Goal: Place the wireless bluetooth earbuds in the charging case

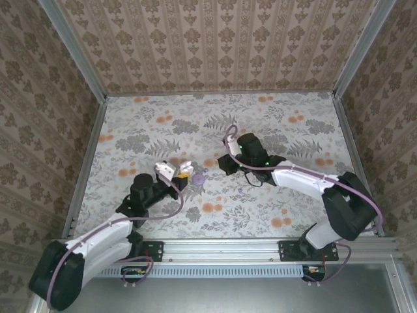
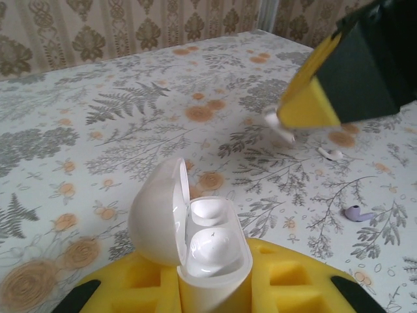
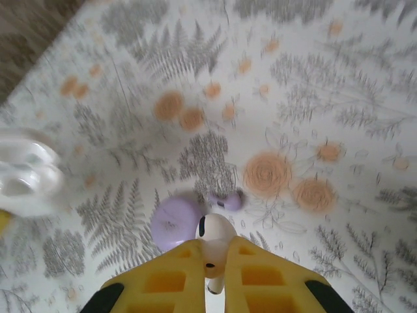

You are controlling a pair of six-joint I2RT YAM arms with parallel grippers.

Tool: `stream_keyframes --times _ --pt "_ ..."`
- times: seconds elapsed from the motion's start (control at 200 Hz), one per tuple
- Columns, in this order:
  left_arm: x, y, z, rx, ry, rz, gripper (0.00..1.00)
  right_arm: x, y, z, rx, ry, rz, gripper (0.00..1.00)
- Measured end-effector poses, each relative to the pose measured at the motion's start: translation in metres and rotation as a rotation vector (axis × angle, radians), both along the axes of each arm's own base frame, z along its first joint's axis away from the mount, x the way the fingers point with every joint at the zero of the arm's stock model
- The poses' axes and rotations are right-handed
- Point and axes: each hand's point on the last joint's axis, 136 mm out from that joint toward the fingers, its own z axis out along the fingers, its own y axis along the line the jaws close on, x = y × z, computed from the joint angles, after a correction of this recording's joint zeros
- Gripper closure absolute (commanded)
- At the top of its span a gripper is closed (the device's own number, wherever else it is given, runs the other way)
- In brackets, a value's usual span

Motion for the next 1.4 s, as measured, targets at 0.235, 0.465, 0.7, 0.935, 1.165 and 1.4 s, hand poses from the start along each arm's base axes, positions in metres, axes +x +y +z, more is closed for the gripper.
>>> stream_keyframes --times 0.235,0.465,0.7,0.935,1.165,1.4 --pt "0.009 -0.038 0.009 -0.032 -0.021 -0.092 0.89 -0.002 -0.008 0.058 0.165 -0.231 -0.007 0.89" --pt "0.015 -0.074 0.037 -0.097 -0.097 -0.176 0.89 -0.016 -0.012 0.096 0.275 -0.384 0.02 0.89" --pt "0.018 -0.09 0.063 -0.152 -0.169 -0.213 0.89 -0.029 -0.017 0.114 0.33 -0.474 0.045 0.89" --pt "0.02 -0.103 0.065 -0.182 -0.183 -0.252 0.89 -0.033 -0.015 0.128 0.373 -0.524 0.069 0.89" --pt "0.011 -0.112 0.068 -0.209 -0.208 -0.305 0.89 -0.036 -0.014 0.138 0.4 -0.558 0.087 0.89" --pt "0.005 -0.117 0.077 -0.236 -0.243 -0.343 0.89 -0.041 -0.011 0.141 0.412 -0.564 0.117 0.89"
